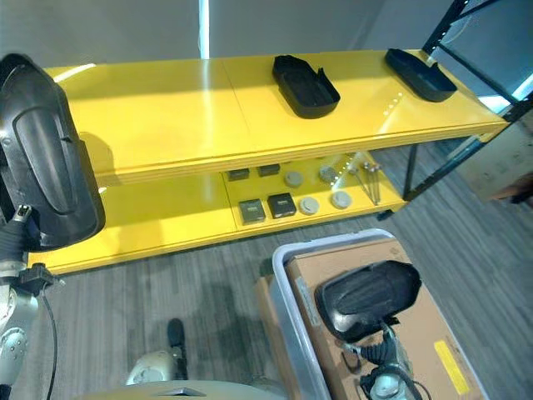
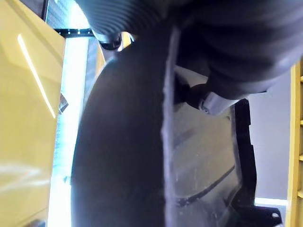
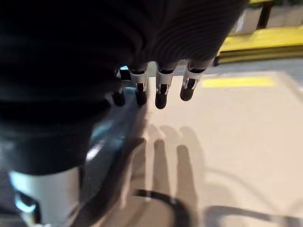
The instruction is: Move parts from the plastic box to the shelf.
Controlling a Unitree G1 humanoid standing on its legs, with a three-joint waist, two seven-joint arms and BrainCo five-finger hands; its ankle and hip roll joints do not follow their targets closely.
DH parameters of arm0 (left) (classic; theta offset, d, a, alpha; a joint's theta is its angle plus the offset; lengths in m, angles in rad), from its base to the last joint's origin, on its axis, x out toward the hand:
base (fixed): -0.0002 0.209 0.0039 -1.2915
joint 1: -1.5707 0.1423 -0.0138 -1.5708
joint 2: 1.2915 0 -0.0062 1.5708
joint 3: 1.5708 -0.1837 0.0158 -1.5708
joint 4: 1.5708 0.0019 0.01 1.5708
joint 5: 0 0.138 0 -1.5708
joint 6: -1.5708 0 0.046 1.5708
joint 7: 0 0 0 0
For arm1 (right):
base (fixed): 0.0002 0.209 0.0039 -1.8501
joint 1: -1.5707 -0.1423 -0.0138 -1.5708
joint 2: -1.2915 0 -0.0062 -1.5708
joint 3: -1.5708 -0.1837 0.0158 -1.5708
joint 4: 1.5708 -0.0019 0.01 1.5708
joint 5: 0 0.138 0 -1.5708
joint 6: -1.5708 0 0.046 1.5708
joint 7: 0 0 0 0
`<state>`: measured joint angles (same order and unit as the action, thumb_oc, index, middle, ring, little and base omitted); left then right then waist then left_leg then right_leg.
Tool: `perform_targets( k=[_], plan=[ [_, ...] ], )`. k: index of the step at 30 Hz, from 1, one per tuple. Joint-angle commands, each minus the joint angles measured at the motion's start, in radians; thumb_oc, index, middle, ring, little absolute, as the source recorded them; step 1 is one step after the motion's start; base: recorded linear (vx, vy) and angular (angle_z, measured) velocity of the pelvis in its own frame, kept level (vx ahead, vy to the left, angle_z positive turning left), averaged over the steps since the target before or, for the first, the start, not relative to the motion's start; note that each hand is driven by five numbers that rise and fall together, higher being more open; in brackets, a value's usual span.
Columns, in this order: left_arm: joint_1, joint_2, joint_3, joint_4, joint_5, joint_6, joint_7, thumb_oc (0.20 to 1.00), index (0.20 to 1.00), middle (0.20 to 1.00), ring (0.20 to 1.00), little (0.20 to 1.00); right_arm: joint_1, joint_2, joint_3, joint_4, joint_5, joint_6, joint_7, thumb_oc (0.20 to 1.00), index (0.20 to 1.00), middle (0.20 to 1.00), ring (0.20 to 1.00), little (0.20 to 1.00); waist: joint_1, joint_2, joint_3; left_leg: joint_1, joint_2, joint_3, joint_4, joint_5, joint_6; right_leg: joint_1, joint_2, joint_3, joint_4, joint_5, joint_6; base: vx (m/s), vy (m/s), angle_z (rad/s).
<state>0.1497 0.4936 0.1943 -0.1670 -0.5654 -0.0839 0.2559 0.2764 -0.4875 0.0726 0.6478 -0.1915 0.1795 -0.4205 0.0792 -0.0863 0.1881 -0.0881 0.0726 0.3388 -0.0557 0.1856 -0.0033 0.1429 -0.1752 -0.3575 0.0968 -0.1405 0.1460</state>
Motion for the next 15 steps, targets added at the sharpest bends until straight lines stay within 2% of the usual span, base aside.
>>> perform_targets(
  k=[1, 4, 8, 11, 12, 15],
  plan=[
    [-0.070, 0.017, 0.025, -0.067, -0.007, -0.093, -0.010, 0.200, 0.200, 0.200, 0.200, 0.200, 0.041, -0.053, -0.013, -0.029, 0.008, 0.046, -0.118, 1.000, 1.000, 1.000, 1.000, 1.000, -0.027, 0.057, -0.040, -0.044, 0.040, -0.024, 0.066, -0.112, -0.070, -0.073, 0.094, -0.005, 0.053, -0.002, -0.064, 0.09, 0.105, -0.08],
    [-0.095, 0.018, -0.001, -0.057, -0.011, -0.095, -0.007, 0.200, 0.200, 0.200, 0.200, 0.200, 0.064, -0.030, -0.007, 0.030, -0.010, 0.036, -0.162, 1.000, 1.000, 1.000, 1.000, 1.000, -0.035, 0.051, -0.044, -0.015, 0.026, -0.012, 0.068, -0.141, -0.052, -0.071, 0.079, 0.003, 0.054, 0.004, -0.051, 0.09, 0.088, -0.11],
    [-0.130, 0.022, -0.041, -0.044, 0.012, -0.091, -0.001, 0.200, 0.200, 0.200, 0.200, 0.200, 0.054, -0.013, -0.011, 0.101, 0.058, -0.013, -0.237, 1.000, 1.000, 1.000, 1.000, 1.000, -0.042, 0.047, -0.049, 0.012, 0.012, 0.004, 0.060, -0.160, -0.037, -0.072, 0.066, 0.011, 0.053, 0.014, -0.035, 0.08, 0.048, -0.05],
    [-0.153, 0.028, -0.069, -0.020, 0.026, -0.091, 0.003, 0.200, 0.200, 0.200, 0.200, 0.200, 0.034, -0.019, -0.037, 0.108, 0.179, -0.096, -0.337, 1.000, 1.000, 1.000, 1.000, 1.000, -0.046, 0.045, -0.048, 0.026, 0.006, 0.009, 0.060, -0.168, -0.029, -0.073, 0.061, 0.022, 0.052, 0.025, -0.027, 0.05, -0.003, -0.04],
    [-0.150, 0.037, -0.082, -0.024, 0.028, -0.092, 0.003, 0.200, 0.200, 0.200, 0.200, 0.200, 0.016, -0.035, -0.108, 0.040, 0.288, -0.147, -0.393, 1.000, 1.000, 1.000, 1.000, 1.000, -0.051, 0.042, -0.051, 0.033, 0.002, 0.011, 0.059, -0.175, -0.022, -0.077, 0.061, 0.030, 0.050, 0.029, -0.025, 0.04, -0.025, -0.10],
    [-0.149, 0.046, -0.079, -0.023, 0.014, -0.085, -0.002, 0.200, 0.200, 0.200, 0.200, 0.200, 0.009, -0.050, -0.185, -0.048, 0.287, -0.161, -0.412, 1.000, 1.000, 1.000, 1.000, 1.000, -0.059, 0.043, -0.053, 0.034, -0.001, 0.013, 0.053, -0.176, -0.019, -0.083, 0.061, 0.037, 0.043, 0.031, -0.022, 0.01, -0.016, -0.09]
  ],
)
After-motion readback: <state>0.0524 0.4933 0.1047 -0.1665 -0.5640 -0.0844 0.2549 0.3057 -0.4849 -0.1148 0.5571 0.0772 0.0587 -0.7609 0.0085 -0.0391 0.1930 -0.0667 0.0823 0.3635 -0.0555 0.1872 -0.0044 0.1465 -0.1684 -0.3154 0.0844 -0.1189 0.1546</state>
